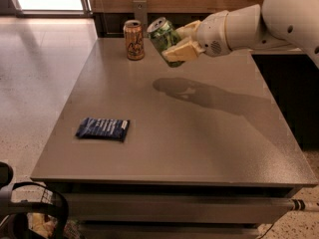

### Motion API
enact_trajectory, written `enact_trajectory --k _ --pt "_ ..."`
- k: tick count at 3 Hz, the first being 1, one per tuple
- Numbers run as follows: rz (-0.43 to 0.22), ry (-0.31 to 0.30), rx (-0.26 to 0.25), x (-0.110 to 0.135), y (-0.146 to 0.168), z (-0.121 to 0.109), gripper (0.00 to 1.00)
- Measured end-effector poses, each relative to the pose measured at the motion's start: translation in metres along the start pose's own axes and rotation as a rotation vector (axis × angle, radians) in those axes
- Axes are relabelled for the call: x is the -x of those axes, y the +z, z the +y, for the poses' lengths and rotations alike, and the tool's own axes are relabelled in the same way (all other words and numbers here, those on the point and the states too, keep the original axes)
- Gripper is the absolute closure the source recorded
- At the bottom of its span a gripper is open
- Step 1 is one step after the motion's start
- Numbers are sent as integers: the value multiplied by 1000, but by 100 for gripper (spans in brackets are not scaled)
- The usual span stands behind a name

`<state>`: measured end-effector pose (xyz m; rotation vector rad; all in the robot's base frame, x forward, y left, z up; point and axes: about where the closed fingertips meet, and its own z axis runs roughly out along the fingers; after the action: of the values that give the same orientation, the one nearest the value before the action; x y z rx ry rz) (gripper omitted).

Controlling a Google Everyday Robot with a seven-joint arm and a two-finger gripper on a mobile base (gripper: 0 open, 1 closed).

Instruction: Place green can upright

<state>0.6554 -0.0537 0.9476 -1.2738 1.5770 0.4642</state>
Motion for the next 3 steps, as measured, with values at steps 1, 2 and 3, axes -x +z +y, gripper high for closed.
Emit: enact_trajectory --k 1,2,3 --pt "0 0 0 0 0 0 100" --pt "-49 43 -5 -11 8 4 100" --pt "-159 108 -9 -32 29 19 100"
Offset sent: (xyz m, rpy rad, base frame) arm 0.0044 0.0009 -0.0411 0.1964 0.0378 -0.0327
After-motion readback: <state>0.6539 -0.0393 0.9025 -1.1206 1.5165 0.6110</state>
